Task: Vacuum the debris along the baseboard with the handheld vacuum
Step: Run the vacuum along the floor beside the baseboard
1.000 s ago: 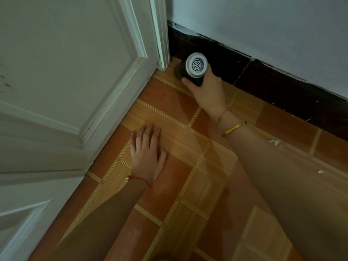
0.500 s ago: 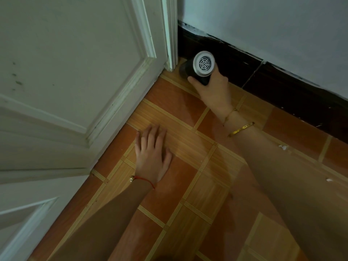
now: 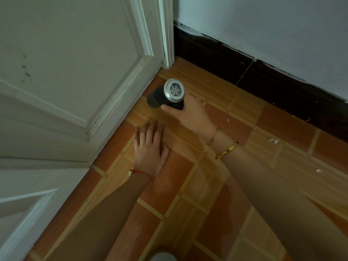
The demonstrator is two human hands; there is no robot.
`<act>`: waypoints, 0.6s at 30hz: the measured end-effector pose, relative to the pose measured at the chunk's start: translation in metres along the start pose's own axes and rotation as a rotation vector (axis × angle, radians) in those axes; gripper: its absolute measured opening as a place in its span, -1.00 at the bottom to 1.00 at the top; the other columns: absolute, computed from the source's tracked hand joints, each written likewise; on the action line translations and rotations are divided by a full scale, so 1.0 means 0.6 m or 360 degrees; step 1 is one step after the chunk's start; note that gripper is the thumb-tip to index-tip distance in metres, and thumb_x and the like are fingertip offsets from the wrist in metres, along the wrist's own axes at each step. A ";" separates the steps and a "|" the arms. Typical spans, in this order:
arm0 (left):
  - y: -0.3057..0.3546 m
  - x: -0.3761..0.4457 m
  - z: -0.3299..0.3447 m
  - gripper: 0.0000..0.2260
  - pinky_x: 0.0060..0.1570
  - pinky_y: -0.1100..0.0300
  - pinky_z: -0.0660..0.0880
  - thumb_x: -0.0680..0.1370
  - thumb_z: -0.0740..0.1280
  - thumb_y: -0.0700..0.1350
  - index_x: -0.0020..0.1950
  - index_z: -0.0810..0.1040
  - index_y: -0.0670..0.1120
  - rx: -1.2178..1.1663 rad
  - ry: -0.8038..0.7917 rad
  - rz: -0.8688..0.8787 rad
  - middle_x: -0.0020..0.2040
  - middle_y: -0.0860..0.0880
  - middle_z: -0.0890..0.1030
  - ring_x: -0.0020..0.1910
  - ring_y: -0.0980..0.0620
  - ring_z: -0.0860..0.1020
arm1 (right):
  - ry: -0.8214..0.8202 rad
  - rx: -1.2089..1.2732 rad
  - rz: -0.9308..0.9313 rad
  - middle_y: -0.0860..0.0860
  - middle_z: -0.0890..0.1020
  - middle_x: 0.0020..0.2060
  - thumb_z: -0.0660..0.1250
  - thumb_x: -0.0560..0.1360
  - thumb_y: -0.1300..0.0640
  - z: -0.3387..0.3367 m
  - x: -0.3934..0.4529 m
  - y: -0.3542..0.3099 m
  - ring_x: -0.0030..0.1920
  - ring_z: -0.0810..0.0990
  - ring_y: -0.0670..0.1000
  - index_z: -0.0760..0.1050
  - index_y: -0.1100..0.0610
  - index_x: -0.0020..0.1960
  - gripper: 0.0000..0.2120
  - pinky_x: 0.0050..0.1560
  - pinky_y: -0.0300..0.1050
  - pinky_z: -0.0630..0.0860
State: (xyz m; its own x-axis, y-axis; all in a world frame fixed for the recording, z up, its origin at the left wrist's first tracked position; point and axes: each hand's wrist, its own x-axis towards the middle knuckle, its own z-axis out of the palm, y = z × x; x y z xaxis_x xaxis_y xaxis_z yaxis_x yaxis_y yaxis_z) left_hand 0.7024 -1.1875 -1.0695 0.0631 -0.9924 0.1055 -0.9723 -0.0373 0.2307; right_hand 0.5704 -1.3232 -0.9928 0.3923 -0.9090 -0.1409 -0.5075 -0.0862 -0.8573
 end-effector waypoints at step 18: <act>0.005 -0.003 0.000 -0.51 0.55 -0.22 -0.01 0.63 0.10 0.07 0.53 0.29 -0.08 -0.0057 -0.0055 -0.0045 0.54 -0.11 0.31 0.57 -0.13 0.17 | 0.0162 -0.0110 0.0306 -0.15 0.56 0.16 0.43 0.44 -0.14 -0.091 -0.179 0.040 0.22 0.53 -0.05 0.35 0.00 0.41 -0.39 0.16 -0.18 0.44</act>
State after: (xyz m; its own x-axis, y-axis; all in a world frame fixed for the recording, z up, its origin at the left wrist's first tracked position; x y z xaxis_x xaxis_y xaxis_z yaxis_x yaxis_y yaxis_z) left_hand 0.6993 -1.1859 -1.0689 0.0822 -0.9945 0.0651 -0.9615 -0.0620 0.2677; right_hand 0.4744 -1.2497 -0.9711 0.2055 -0.9476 -0.2448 -0.6181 0.0682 -0.7831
